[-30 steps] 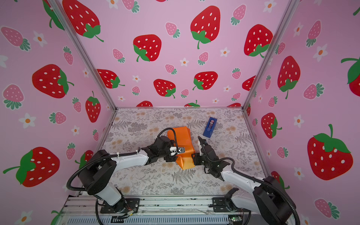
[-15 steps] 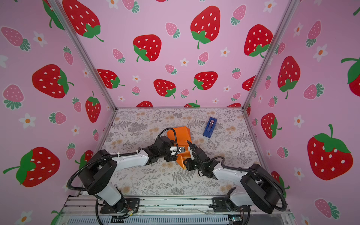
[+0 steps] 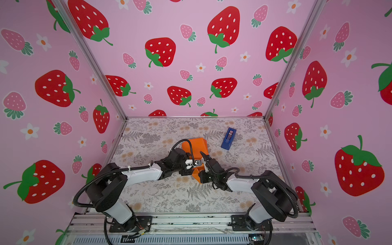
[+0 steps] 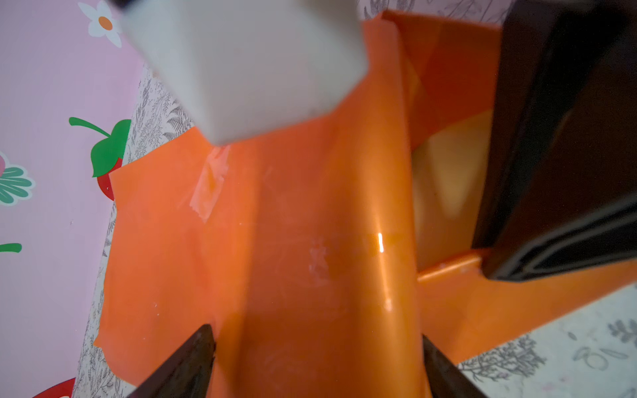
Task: Wrap a gift box in wrapping paper
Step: Fold the wrapping paper for the gift box.
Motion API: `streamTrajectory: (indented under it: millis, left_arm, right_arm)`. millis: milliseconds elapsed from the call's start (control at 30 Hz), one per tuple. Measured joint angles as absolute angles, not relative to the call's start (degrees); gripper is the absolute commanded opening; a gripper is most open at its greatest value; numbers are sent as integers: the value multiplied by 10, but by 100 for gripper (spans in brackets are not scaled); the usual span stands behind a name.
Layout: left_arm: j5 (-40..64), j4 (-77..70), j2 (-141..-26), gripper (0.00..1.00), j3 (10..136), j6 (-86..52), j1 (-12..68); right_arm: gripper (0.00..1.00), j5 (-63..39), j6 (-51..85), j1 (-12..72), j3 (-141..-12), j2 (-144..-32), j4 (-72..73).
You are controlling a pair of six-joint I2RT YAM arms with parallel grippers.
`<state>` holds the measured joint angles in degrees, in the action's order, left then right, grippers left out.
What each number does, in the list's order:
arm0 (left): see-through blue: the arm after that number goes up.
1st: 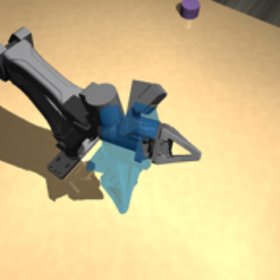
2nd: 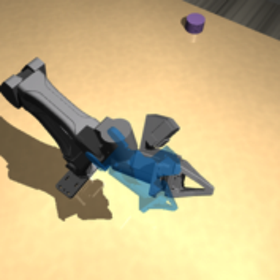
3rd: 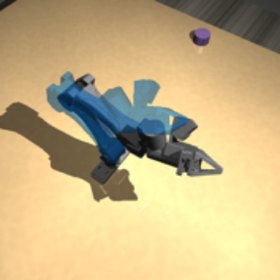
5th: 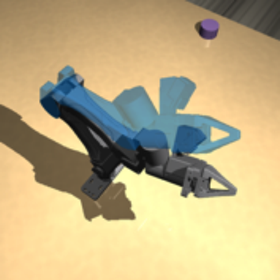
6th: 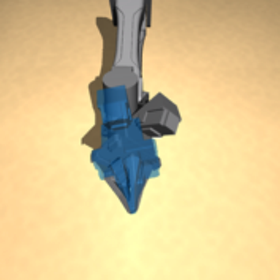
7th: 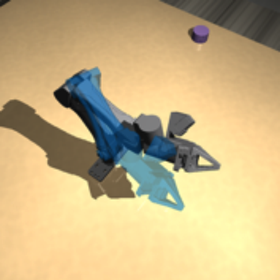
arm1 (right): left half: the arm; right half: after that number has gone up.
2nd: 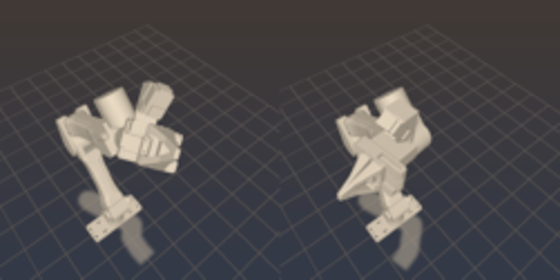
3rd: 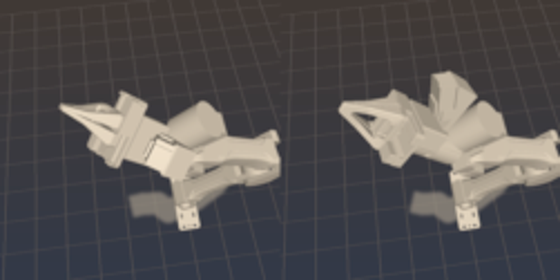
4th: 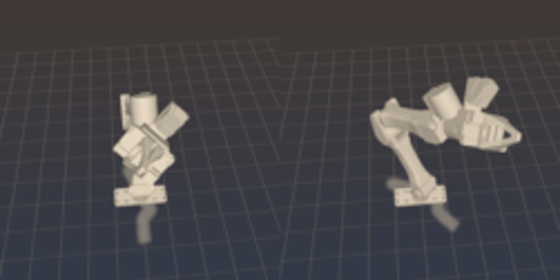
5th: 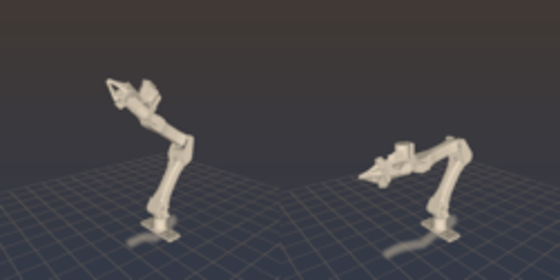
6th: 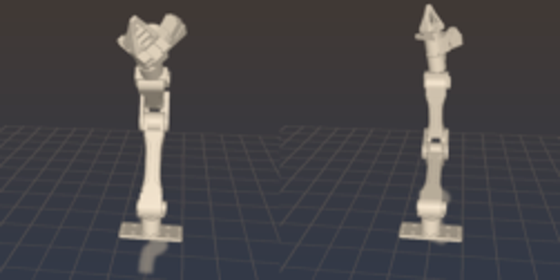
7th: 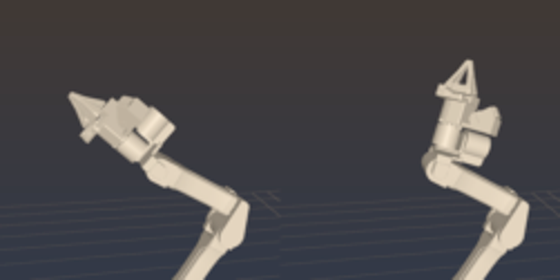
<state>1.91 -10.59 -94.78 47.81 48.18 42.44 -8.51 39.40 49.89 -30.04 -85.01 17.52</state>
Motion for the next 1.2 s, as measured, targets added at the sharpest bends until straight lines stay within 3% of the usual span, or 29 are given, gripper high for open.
streamTrajectory:
  millis: [67, 333, 633, 733, 1000, 1200]
  left_arm:
    - [19, -106, -948, 84, 478, 482, 425]
    - [19, -106, -948, 83, 478, 497, 425]
    - [19, -105, -948, 82, 478, 501, 425]
    - [19, -105, -948, 82, 478, 501, 425]
    - [20, -104, -948, 81, 478, 501, 425]
    - [21, -105, -949, 80, 478, 499, 425]
  right_arm:
    - [0, -79, 393, 499, -308, -850, 163]
    - [0, -46, 393, 499, -345, -850, 102]
    - [23, 14, 398, 498, -367, -873, 50]
    - [25, 25, 404, 498, -365, -860, 44]
    - [1, -17, 427, 502, -278, -748, 157]
    - [0, -81, 477, 513, -251, -823, 296]
